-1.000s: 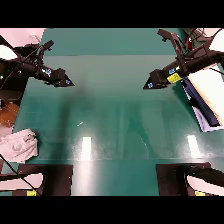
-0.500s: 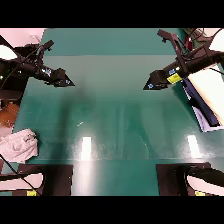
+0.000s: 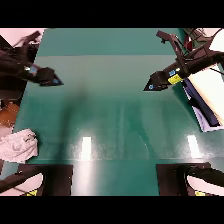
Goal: Fold the shirts.
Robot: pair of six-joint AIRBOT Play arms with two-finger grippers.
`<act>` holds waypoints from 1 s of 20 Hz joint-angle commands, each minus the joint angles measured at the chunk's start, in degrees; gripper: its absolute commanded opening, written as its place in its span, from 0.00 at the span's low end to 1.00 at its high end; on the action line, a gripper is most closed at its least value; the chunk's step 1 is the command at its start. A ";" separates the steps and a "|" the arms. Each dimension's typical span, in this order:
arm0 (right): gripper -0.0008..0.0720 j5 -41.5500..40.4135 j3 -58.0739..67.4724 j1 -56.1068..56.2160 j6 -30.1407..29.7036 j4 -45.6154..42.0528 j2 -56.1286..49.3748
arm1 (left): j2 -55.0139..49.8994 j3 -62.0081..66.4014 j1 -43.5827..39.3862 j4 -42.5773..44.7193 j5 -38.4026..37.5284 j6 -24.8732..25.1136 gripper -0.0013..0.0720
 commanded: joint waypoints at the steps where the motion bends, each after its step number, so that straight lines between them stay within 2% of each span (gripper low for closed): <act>1: 0.03 -1.73 -0.02 0.04 -1.86 0.02 0.02 | 11.63 -2.91 -0.13 16.81 -9.68 -3.32 0.05; 3: 0.03 -2.40 -0.02 0.04 -2.73 0.00 0.02 | 17.27 -7.34 -0.13 23.98 -13.09 -6.27 0.05; 4: 0.03 -2.40 -0.02 0.07 -2.75 0.04 0.02 | 19.52 -9.97 -0.13 27.26 -13.53 -7.65 0.14; 5: 0.03 -2.34 -0.02 0.04 -3.02 0.02 0.02 | 21.49 -13.07 -0.13 30.38 -13.35 -9.05 0.57; 6: 0.03 -2.29 -0.02 0.04 -3.98 0.02 0.02 | 22.71 -16.13 -0.13 33.33 -13.00 -11.26 0.83; 8: 0.03 -1.73 -0.02 0.04 -4.83 0.04 0.02 | 24.13 -23.30 -0.13 38.93 -11.50 -13.03 0.83; 12: 0.03 -1.36 -0.02 0.04 -5.07 0.04 0.02 | 24.37 -39.23 -0.13 49.22 -3.13 -17.55 0.83; 16: 0.03 -1.29 -0.02 0.04 -5.07 0.04 0.02 | 24.30 -48.94 -0.13 50.69 4.04 -19.67 0.83; 20: 0.03 -1.29 -0.02 0.04 -5.07 0.04 0.02 | 24.26 -50.45 -0.13 51.56 5.77 -20.85 0.82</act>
